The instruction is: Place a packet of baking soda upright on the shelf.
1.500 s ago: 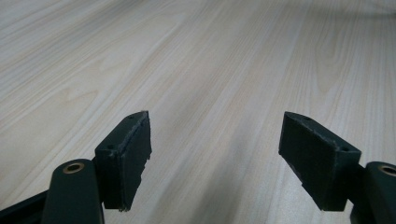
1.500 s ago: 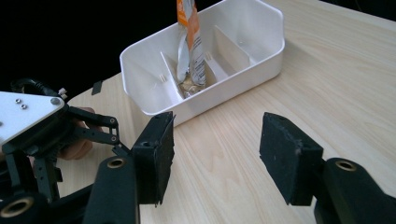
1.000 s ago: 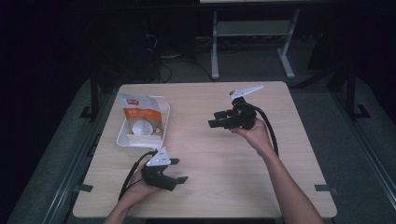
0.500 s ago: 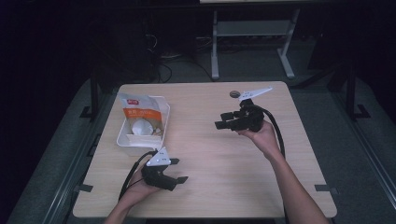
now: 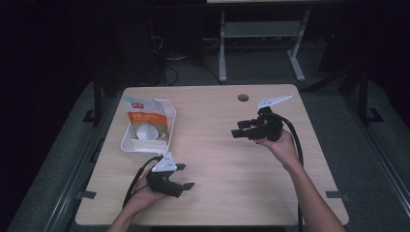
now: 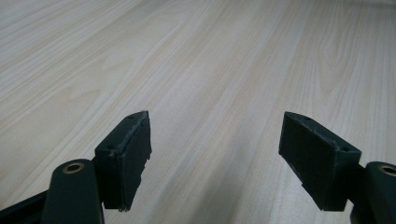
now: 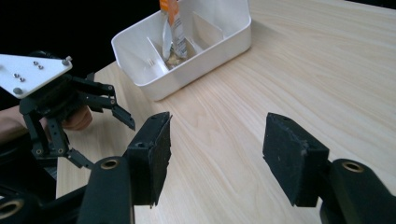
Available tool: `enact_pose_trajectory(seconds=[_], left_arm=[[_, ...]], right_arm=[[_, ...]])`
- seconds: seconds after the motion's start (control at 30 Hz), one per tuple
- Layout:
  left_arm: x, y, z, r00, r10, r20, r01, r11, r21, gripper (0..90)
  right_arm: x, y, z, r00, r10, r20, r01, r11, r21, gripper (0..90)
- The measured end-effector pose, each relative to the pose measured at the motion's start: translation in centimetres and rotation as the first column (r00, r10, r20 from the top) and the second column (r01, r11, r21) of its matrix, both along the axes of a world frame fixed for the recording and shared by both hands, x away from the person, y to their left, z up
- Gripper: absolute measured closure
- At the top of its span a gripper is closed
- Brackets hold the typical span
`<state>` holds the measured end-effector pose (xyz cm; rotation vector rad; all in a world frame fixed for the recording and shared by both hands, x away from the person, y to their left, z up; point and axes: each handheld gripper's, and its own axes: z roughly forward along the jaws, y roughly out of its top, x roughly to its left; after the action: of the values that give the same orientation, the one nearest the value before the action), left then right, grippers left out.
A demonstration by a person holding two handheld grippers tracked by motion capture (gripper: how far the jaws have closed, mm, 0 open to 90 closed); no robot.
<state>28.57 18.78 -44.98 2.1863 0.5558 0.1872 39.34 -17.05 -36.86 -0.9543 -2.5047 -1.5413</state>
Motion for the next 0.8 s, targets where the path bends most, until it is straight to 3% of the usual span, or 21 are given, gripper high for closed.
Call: enact_pose_trajectory(seconds=[0.8], left_arm=[[0.0, -0.2, 0.0, 1.0000, 0.002, 0.000, -0.002, 1.0000, 0.005, 24.8]], right_arm=[[-4.5, -4.9, -1.8, 0.9986, -0.050, -0.017, 0.049, 0.998, -0.042, 38.9]])
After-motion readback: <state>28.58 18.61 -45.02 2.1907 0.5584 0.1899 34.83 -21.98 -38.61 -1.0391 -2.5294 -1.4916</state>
